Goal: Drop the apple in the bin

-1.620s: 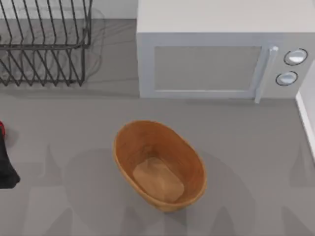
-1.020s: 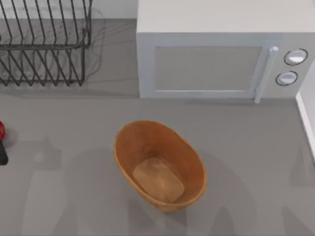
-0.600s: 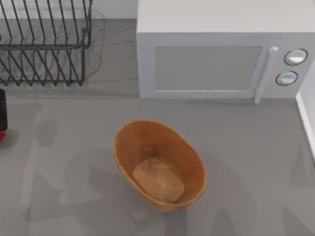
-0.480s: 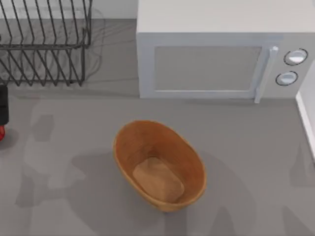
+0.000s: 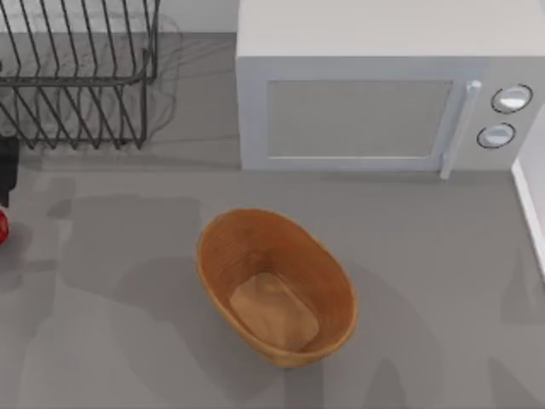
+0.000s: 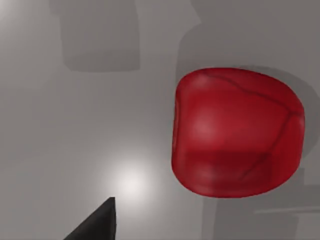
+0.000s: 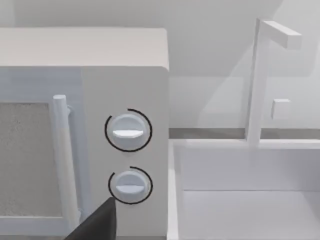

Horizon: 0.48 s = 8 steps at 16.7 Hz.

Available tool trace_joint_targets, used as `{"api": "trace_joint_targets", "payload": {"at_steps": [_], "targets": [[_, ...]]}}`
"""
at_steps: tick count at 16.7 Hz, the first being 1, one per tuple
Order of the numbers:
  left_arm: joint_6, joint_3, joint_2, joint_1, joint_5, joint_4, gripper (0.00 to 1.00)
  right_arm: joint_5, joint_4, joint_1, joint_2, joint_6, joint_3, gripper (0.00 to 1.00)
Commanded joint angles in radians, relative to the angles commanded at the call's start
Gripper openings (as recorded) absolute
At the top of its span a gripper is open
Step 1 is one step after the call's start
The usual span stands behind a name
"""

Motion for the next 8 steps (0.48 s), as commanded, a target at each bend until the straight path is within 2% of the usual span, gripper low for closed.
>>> {"api": "trace_joint_targets", "payload": {"at_steps": [8], "targets": [[0.002, 0.053, 0.060, 0.002, 0.000, -0.029, 1.00, 0.000, 0.000, 0.000, 0.000, 0.000, 0.000, 1.00]]}}
